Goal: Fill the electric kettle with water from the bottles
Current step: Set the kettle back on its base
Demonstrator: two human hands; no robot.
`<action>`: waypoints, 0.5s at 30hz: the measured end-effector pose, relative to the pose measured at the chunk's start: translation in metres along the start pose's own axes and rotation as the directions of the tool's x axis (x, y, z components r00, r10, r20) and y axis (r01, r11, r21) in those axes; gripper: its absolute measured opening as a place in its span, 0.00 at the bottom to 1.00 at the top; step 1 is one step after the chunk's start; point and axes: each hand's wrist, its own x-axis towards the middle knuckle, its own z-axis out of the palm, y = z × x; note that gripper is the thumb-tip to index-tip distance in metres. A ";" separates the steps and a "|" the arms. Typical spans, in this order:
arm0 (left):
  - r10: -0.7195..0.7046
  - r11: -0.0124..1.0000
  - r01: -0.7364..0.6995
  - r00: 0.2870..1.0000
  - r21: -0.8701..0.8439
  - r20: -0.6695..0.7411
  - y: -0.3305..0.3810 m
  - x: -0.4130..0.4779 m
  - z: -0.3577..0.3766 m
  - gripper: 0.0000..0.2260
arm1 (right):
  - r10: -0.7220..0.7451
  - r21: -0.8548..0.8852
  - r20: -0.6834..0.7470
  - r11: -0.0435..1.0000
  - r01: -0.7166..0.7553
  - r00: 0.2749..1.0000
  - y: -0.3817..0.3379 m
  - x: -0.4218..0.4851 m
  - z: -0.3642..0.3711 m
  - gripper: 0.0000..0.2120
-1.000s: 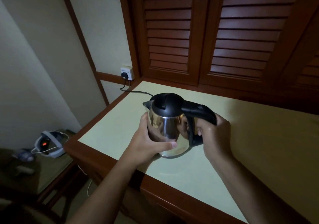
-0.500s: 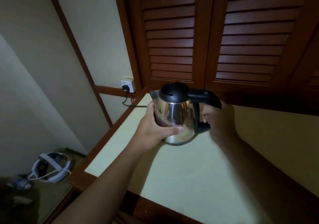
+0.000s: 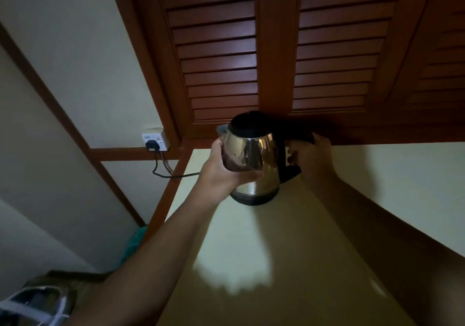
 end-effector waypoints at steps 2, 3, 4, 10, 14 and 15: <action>-0.009 1.000 0.009 1.000 -0.015 0.013 -0.003 0.010 -0.002 0.55 | -0.006 -0.002 -0.013 1.000 0.006 1.000 0.001 0.005 0.003 0.09; -0.014 1.000 0.014 1.000 -0.019 0.016 -0.004 0.014 -0.003 0.56 | -0.006 -0.007 -0.019 1.000 0.006 1.000 0.002 0.009 0.005 0.09; -0.021 1.000 0.022 1.000 -0.021 0.020 -0.005 0.018 -0.003 0.57 | -0.003 -0.010 -0.029 1.000 0.002 1.000 0.003 0.012 0.007 0.09; 0.009 1.000 -0.009 1.000 -0.013 -0.008 -0.022 0.029 -0.003 0.47 | -0.030 -0.045 -0.061 0.999 0.027 0.998 0.012 0.025 0.014 0.06; 0.032 0.999 -0.032 0.999 -0.018 -0.006 -0.028 0.032 -0.001 0.44 | -0.030 -0.069 -0.069 0.997 0.025 0.997 0.014 0.029 0.015 0.10; 0.032 0.999 -0.032 0.999 -0.019 -0.008 -0.029 0.033 -0.002 0.45 | -0.026 -0.071 -0.074 0.997 0.021 0.997 0.014 0.030 0.015 0.10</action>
